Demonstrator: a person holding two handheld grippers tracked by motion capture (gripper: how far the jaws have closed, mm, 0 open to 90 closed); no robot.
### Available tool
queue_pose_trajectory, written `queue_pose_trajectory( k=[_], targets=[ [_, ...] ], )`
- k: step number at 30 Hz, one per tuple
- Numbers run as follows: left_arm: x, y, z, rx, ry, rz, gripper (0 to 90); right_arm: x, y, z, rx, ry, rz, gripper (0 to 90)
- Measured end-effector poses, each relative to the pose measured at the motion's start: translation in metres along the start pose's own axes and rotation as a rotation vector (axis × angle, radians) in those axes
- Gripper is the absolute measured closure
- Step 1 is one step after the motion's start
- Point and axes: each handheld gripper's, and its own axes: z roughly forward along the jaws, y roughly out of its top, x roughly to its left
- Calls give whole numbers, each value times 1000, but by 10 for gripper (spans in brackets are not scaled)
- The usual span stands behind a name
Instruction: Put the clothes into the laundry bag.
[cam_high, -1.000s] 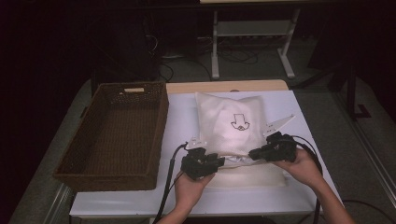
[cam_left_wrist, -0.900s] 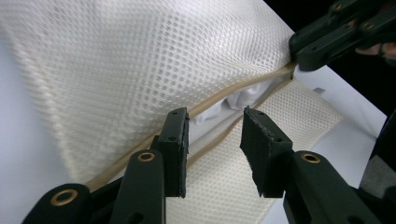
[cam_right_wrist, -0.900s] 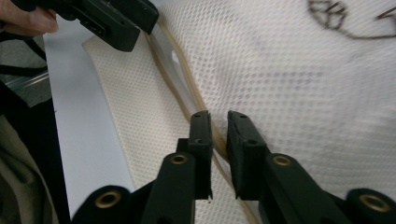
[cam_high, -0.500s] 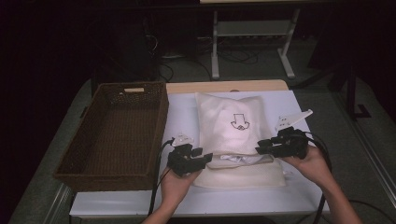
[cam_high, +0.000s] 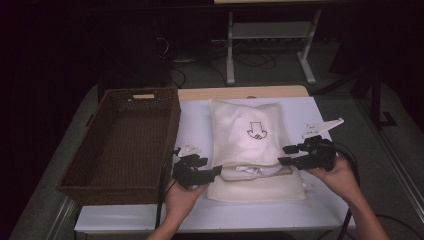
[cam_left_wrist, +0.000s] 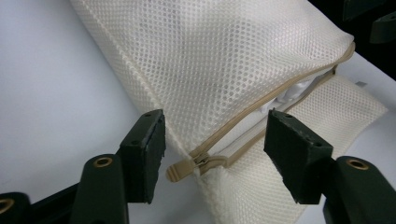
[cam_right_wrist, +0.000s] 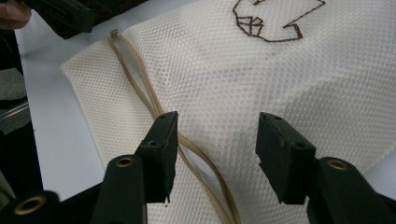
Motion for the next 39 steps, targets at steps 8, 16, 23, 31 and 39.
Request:
queue_pose_trajectory(
  k=[8, 16, 23, 31, 39],
  targets=[
    [4, -5, -4, -5, 2, 15, 303, -3, -11, -3, -9, -21, 25, 352],
    [2, -11, -5, -7, -1, 41, 253, -5, -21, -8, -28, -21, 55, 270],
    [-1, -15, -6, -4, -14, 73, 218, -6, -31, -12, -41, -21, 76, 234],
    [-5, -23, -6, 2, -21, 89, 205, -6, -43, -15, -45, -26, 93, 225],
    [-6, -28, -8, 2, -13, 110, 202, -7, -55, -17, -45, -29, 113, 223]
  ],
)
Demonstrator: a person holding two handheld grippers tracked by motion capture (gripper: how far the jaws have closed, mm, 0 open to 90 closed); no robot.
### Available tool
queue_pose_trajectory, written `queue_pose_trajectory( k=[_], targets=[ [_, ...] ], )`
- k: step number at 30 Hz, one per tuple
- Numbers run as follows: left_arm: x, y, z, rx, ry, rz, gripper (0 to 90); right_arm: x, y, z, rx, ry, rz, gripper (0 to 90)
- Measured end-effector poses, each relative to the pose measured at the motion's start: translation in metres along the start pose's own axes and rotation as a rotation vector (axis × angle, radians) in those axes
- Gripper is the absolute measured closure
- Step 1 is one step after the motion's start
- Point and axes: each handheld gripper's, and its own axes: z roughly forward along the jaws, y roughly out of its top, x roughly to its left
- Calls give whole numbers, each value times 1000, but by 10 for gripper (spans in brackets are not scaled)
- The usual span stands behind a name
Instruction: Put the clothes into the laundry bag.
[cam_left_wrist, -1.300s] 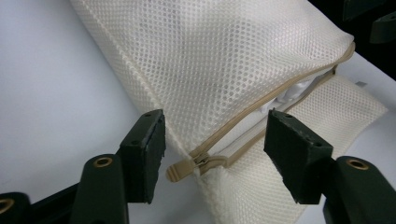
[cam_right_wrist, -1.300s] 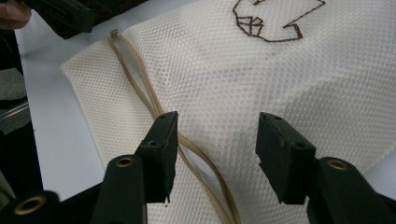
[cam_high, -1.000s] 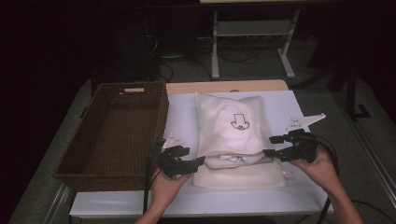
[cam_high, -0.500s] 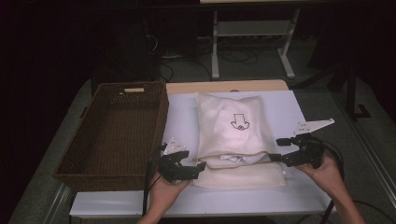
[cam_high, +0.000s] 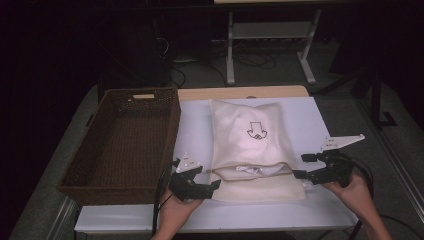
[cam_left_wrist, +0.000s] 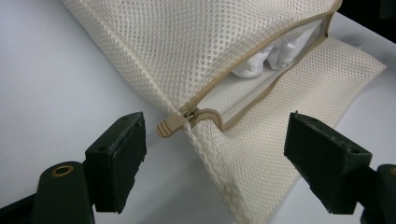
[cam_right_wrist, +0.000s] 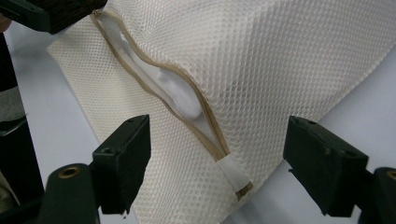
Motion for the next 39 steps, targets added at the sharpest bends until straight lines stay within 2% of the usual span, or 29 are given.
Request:
queue_pose_trajectory(
  k=[19, 30, 39],
  targets=[
    [-6, -21, -5, 1, -2, 20, 202, 3, -26, -1, 3, 4, 32, 218],
    [-5, -33, -5, 15, 5, 9, 209, 4, -44, -2, 18, 1, 53, 216],
    [-8, -41, -7, 21, 13, 26, 209, 10, -52, -6, 17, -7, 47, 216]
  ],
)
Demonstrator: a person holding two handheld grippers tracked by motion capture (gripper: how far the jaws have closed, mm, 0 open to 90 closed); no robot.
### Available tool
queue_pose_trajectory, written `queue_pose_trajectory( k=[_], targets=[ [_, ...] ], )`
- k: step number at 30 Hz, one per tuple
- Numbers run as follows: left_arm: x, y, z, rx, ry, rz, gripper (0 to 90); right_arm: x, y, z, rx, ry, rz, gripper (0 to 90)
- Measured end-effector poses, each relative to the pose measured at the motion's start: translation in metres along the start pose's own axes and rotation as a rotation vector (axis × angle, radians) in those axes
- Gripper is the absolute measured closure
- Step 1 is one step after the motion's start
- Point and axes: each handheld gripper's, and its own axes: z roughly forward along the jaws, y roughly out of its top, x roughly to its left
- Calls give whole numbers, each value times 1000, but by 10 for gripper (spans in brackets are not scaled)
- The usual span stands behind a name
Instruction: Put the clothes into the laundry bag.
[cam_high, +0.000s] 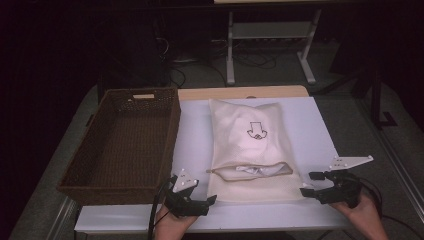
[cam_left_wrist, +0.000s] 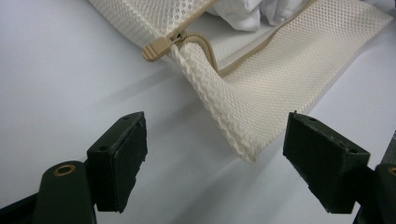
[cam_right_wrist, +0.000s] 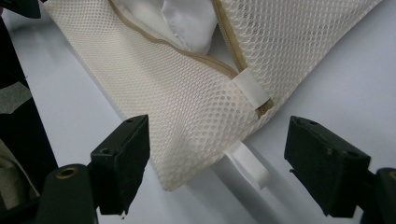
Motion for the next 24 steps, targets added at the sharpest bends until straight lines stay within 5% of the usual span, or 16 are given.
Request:
queue_pose_trajectory(
  k=[10, 24],
  targets=[
    [-2, -8, -6, -14, 9, 14, 209, 6, -9, -4, -5, -18, 4, 203],
    [-2, -12, -14, -47, -44, 11, 178, 16, -16, -9, -33, -69, -6, 137]
  ],
)
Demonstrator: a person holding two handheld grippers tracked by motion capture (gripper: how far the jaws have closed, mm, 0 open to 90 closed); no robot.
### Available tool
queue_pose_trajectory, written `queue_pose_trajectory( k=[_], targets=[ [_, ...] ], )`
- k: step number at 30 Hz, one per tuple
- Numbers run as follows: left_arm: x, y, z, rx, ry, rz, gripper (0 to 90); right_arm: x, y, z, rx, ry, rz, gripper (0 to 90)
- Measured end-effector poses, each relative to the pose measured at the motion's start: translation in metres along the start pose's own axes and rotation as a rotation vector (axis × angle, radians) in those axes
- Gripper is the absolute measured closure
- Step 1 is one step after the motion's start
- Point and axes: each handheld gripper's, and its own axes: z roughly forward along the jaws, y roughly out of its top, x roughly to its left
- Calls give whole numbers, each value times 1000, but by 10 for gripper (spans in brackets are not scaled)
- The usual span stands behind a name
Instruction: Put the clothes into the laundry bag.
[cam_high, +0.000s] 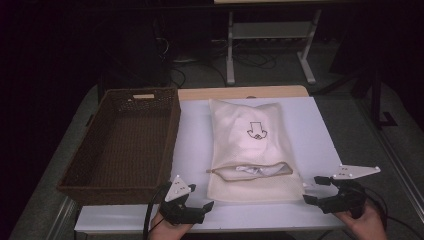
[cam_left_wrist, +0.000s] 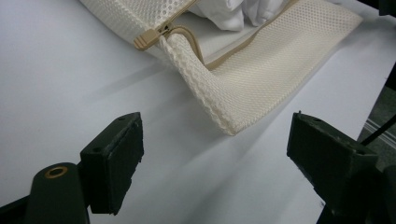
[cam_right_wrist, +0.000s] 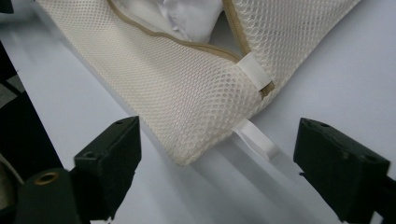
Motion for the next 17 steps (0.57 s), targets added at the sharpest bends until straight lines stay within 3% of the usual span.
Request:
queue_pose_trajectory(
  k=[17],
  targets=[
    [-1, 1, -1, -3, 9, 20, 160, 3, -1, 1, -5, -18, -16, 141]
  ],
)
